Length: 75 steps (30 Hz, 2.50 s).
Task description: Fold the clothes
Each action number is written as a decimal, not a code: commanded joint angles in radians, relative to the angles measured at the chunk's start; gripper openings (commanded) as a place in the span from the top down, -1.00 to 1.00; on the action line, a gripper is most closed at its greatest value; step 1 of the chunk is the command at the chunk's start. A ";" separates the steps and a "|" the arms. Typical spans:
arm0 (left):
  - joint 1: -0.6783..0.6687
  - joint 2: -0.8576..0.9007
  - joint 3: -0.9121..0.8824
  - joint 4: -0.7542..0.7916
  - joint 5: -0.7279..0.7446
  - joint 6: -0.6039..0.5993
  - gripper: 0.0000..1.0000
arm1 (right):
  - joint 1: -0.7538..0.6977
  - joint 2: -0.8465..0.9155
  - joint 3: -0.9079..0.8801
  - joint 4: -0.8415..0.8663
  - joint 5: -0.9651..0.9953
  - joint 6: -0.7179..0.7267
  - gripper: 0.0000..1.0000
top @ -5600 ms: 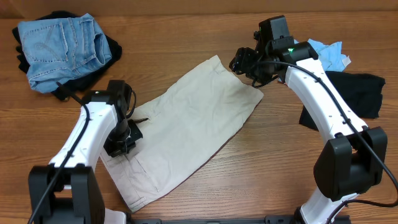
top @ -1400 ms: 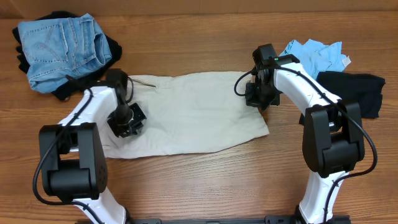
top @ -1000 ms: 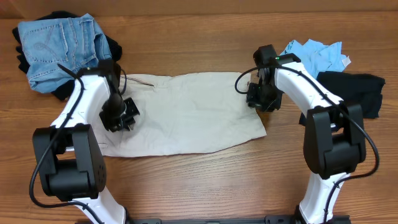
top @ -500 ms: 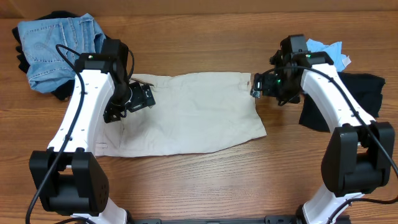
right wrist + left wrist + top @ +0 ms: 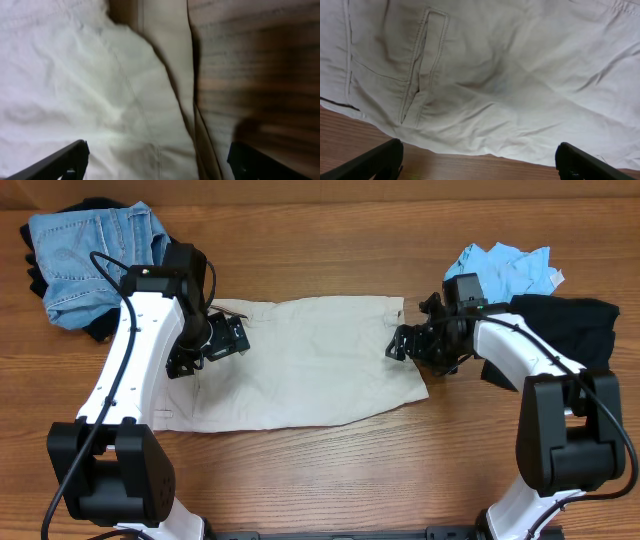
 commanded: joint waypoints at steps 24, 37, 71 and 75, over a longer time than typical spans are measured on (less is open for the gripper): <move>-0.002 -0.011 0.008 -0.020 0.000 0.011 -1.00 | -0.042 -0.006 0.166 -0.217 0.345 0.183 0.92; -0.002 -0.011 0.008 -0.016 0.000 0.011 -1.00 | 0.312 -0.006 0.344 -0.353 0.546 0.262 0.92; -0.002 -0.011 0.008 -0.023 0.000 0.016 -1.00 | 0.526 -0.007 0.513 -0.352 0.355 0.348 -0.03; -0.002 -0.011 0.008 -0.023 -0.003 0.019 -1.00 | 0.449 -0.005 0.557 -0.407 0.363 0.346 0.01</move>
